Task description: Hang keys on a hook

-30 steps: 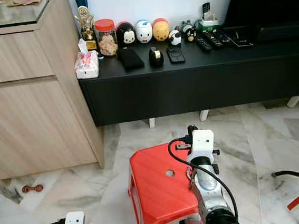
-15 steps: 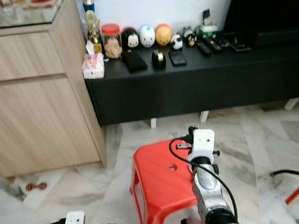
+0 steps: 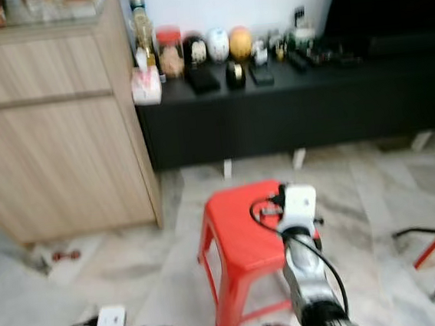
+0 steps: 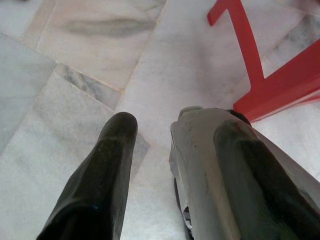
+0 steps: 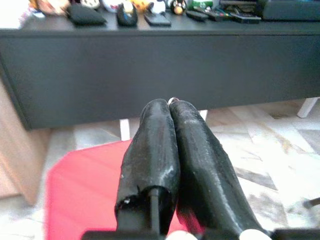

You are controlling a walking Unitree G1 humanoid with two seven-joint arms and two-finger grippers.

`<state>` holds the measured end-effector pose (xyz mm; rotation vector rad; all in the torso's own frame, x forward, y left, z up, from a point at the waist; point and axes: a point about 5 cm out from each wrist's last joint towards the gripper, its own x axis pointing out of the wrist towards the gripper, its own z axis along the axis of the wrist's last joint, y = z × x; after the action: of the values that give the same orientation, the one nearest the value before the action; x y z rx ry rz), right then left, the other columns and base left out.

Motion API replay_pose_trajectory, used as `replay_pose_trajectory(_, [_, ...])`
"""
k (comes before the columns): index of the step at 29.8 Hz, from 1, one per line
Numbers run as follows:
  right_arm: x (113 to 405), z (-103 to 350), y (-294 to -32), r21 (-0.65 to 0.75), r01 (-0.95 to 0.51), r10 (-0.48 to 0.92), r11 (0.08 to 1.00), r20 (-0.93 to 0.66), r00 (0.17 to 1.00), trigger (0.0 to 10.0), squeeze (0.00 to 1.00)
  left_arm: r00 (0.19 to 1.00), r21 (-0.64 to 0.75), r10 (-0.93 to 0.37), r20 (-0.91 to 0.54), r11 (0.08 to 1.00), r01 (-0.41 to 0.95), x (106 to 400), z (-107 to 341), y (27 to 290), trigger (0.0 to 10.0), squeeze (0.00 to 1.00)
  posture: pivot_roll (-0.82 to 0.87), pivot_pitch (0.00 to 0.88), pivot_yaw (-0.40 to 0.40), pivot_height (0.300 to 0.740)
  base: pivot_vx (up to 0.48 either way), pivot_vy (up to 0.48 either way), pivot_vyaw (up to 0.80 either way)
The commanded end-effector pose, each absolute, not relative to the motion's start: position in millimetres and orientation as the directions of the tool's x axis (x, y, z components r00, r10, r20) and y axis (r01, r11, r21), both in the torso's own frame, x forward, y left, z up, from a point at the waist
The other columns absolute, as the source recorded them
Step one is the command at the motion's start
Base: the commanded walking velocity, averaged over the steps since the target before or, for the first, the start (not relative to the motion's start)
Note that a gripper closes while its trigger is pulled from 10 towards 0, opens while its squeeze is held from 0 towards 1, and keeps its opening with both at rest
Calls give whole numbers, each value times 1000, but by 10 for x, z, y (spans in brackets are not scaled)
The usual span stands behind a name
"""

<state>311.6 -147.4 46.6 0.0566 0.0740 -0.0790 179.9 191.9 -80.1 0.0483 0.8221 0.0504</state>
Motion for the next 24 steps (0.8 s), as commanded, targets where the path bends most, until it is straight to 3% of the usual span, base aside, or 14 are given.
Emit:
replay_pose_trajectory(1, [3134,498,-1517,53,95,-92,994,-63,994,10000,0,568,-9,-20,-823,1000,22,1489,-983,1662,10000,0,110,0,-104,631,0,0,0])
replay_pose_trajectory(15, [3126,501,-1555,26,118,-117,993,-58,991,10000,0,569,-7,-16,-822,1000,18,1484,-984,1662,10000,0,109,11,-104,735,0,0,0])
replay_pose_trajectory(24, [3129,513,-1578,27,124,-122,992,-54,991,10000,0,572,-12,-17,-820,1000,13,1481,-985,1655,10000,0,106,12,-108,740,0,0,0])
